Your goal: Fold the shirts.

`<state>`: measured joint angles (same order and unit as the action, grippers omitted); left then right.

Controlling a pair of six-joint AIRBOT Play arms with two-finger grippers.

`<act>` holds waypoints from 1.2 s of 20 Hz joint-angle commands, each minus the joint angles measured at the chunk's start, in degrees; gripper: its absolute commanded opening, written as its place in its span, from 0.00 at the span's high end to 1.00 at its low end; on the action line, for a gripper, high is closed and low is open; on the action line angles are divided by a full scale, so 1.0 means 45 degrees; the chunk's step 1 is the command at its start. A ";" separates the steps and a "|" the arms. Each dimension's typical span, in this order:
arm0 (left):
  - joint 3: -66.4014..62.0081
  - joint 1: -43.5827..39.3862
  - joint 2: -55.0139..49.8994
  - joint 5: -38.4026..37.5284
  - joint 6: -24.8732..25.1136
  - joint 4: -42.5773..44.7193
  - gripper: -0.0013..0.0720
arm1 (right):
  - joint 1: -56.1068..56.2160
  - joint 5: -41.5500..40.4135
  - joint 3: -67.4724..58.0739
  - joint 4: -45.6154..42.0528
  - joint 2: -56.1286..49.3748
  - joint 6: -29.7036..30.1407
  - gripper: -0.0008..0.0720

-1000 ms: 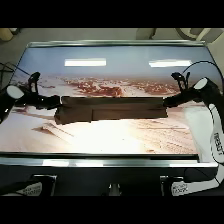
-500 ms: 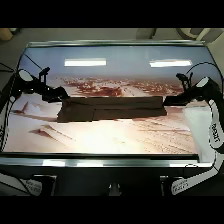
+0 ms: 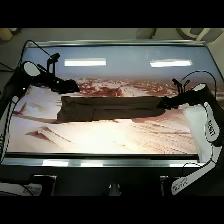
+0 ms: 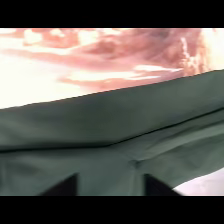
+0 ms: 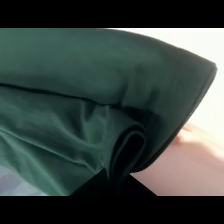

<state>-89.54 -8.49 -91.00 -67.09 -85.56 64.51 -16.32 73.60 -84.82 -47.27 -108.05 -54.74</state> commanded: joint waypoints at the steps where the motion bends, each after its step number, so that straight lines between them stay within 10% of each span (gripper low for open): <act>1: -0.0015 -0.1491 -0.0520 0.1360 -0.0500 -0.0005 0.93 | 0.0185 0.0359 0.0000 0.1821 0.0636 0.0874 0.96; 14: -0.0024 -0.6198 -0.4512 0.6713 -0.1792 -0.5897 0.94 | 0.3293 0.2317 0.0005 0.0253 0.8786 -0.1865 0.96; 24: -0.0019 0.0044 0.1613 0.0923 -0.1928 0.4027 0.94 | 0.8942 -0.4673 0.0000 0.3366 0.3954 -0.1447 0.96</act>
<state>-89.58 -18.04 -92.47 -54.13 -93.32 70.59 16.62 64.10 -84.82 -39.62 -82.06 -62.94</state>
